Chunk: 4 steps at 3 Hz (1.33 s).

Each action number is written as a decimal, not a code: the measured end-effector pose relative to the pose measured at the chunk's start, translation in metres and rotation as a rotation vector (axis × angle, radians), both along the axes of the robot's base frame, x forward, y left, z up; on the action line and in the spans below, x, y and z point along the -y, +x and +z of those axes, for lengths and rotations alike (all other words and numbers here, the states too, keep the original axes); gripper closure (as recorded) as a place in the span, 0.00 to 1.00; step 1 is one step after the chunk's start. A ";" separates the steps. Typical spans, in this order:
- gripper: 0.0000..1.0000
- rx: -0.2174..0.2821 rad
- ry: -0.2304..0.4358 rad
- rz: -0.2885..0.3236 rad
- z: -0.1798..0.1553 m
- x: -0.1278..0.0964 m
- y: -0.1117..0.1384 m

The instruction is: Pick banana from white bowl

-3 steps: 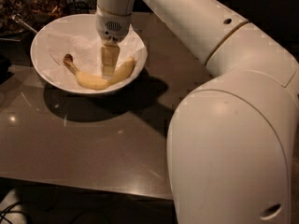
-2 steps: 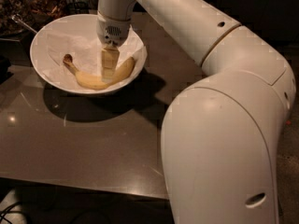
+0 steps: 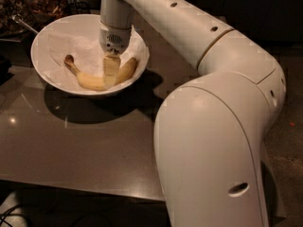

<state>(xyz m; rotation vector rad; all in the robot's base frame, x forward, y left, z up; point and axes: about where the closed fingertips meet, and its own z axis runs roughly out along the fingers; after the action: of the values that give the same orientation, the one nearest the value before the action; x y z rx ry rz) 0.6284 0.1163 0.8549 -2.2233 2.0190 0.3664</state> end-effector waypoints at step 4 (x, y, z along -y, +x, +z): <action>0.99 -0.028 -0.029 -0.010 -0.019 0.002 -0.002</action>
Offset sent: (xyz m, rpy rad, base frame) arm -0.0231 -0.0254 -0.0226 -0.1176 0.0986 0.0063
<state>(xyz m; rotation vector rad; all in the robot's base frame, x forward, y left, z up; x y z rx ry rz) 0.6263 0.1145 0.8361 -2.2367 2.0618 0.3713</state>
